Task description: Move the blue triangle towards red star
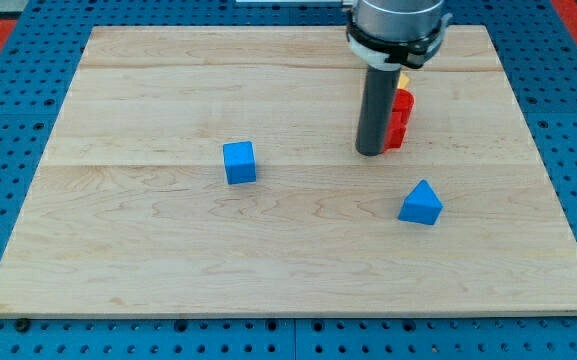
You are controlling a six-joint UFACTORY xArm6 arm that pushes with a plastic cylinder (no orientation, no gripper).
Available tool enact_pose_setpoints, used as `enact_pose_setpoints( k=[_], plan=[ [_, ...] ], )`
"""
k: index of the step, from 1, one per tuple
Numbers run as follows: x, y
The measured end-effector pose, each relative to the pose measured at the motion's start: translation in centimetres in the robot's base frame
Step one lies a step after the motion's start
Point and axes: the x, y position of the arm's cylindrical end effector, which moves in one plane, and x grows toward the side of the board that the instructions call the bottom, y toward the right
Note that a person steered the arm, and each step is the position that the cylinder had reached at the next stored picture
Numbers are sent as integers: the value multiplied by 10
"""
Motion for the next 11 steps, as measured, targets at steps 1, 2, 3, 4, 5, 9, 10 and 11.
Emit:
enact_pose_setpoints(
  k=[1,2,3,4,5,9,10,11],
  plan=[
    [2,11],
    [5,13],
    [26,13],
    [60,21],
    [81,103],
    [94,23],
    [94,25],
    [90,36]
  ],
)
